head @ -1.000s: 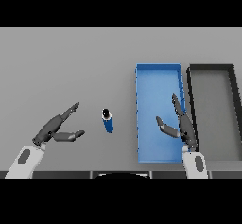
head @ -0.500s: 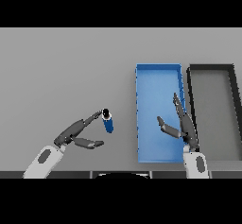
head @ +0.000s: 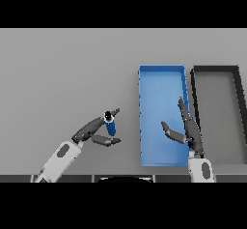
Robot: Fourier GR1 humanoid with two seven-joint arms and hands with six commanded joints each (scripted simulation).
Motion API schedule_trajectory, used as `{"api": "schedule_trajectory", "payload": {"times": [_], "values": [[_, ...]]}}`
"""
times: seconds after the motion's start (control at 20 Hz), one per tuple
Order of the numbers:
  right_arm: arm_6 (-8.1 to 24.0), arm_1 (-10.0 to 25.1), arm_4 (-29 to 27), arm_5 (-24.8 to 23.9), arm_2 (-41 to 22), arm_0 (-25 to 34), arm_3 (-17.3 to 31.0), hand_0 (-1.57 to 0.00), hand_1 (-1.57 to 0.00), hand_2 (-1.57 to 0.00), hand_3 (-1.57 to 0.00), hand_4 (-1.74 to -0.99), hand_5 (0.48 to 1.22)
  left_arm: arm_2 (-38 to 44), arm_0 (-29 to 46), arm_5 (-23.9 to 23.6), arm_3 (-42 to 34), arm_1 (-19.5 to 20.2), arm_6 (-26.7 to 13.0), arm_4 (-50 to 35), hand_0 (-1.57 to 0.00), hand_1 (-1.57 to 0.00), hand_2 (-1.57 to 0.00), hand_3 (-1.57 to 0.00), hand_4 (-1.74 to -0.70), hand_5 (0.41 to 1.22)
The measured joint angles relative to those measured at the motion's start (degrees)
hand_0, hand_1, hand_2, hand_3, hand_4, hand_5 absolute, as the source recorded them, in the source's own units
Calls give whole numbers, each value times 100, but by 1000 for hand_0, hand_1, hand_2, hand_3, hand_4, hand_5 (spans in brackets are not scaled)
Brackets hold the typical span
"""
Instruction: Pick up the blue pipe and place it into the blue bin.
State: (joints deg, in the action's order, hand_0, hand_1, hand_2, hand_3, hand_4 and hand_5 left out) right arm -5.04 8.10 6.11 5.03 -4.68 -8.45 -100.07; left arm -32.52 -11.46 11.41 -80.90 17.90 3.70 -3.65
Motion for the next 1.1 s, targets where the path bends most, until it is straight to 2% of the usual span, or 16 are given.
{"api": "schedule_trajectory", "payload": {"times": [0.05,0.1,0.15,0.2,0.25,0.3,0.35,0.4,0.45,0.6,0.65,0.7,0.9,1.1], "values": [[75,-7,-26,0,13,67,17,1,1,1,1,-1264,598,1,-69,51,123,-129,-21,-71,1,1,1,1,-1092,477],[6,-3,-32,24,26,1,89,1,1,1,1,-1267,600,9,-101,52,133,-227,27,-126,1,1,-19,-18,-1109,507],[6,3,-26,8,37,64,97,1,1,1,1,-1266,601,19,-140,44,258,-341,59,-149,1,-33,-114,-96,-1141,550],[-21,-13,-34,27,31,42,150,1,1,1,1,-1261,600,61,-106,78,279,-365,194,-234,-17,-160,-290,-255,-1208,607],[-54,-6,-42,34,33,42,121,1,1,1,1,-1260,600,129,-163,37,364,-510,135,-342,-187,-348,-481,-519,-1253,730],[-3,-36,-39,17,23,65,129,1,1,1,1,-1259,602,189,-159,45,407,-604,114,-479,-443,-592,-699,-721,-1345,828],[-37,-40,-2,-16,30,76,173,1,1,1,1,-1259,605,191,-96,-41,449,-708,163,-480,-668,-788,-873,-875,-1419,906],[-135,-70,26,0,-27,19,118,1,1,1,1,-1261,609,203,-128,-129,479,-772,144,-454,-849,-945,-1013,-1003,-1481,969],[-97,-47,1,4,3,51,138,1,1,1,1,-1262,611,174,-54,-142,443,-801,254,-412,-993,-1070,-1124,-1102,-1532,1020],[-69,-11,-53,18,54,108,154,1,1,1,1,-1258,615,100,-18,-243,479,-851,618,-298,-1275,-1314,-1342,-1265,-1629,1118],[-86,23,-76,32,76,133,140,1,1,1,1,-1255,616,48,17,-345,417,-837,668,-211,-1334,-1366,-1388,-1307,-1649,1139],[-78,2,-23,48,22,142,173,1,1,1,1,-1252,619,31,-43,-413,378,-873,545,-187,-1382,-1407,-1425,-1340,-1666,1155],[-96,6,29,28,0,72,128,1,1,1,1,-1248,627,-7,-21,-409,18,-849,788,-286,-1493,-1504,-1511,-1415,-1706,1194],[-79,6,130,-36,10,106,245,1,1,1,1,-1221,631,-86,-188,-414,-590,-851,716,-369,-1539,-1543,-1546,-1441,-1720,1210]]}}
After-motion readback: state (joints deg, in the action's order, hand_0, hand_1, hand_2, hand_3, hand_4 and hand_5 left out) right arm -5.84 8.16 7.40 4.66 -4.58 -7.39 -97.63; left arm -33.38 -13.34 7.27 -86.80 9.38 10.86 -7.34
